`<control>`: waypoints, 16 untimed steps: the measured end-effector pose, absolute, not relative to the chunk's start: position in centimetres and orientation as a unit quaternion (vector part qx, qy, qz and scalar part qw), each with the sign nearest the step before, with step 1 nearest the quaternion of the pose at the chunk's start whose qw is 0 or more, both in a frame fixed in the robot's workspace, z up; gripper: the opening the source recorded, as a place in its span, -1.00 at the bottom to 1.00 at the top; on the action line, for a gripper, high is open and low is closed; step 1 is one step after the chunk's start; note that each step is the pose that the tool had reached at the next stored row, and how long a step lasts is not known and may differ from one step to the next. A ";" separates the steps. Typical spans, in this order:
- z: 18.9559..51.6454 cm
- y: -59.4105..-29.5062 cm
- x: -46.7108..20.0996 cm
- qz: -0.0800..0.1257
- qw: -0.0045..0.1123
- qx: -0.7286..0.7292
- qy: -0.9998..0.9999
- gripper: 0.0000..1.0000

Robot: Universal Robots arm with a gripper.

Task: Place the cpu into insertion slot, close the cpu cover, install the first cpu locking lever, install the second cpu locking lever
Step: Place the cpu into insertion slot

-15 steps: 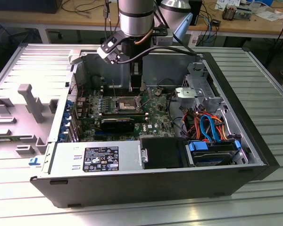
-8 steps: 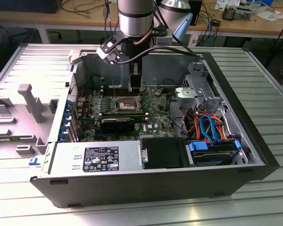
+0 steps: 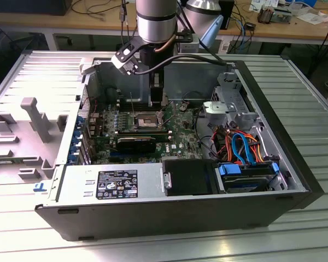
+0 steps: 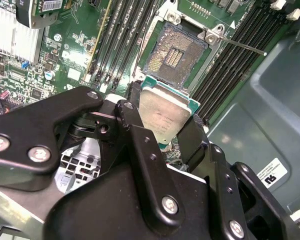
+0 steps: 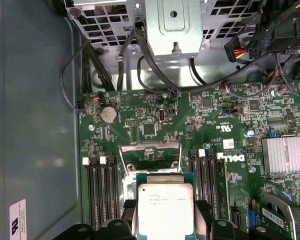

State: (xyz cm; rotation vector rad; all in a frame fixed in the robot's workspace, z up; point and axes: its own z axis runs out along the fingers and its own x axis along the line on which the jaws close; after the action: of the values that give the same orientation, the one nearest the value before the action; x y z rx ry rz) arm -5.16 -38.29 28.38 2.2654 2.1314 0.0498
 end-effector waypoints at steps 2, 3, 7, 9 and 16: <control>28.4 -38.3 -5.2 0.016 0.015 0.728 0.685 0.08; 28.3 -38.3 -5.3 0.016 0.015 0.728 0.685 0.08; 28.2 -38.3 -5.4 0.016 0.015 0.728 0.685 0.08; 28.2 -38.3 -5.4 0.016 0.015 0.728 0.685 0.08; 28.0 -38.3 -5.5 0.016 0.015 0.728 0.685 0.08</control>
State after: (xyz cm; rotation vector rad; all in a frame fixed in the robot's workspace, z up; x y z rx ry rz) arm -5.52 -38.29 28.04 2.2655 2.1315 0.0498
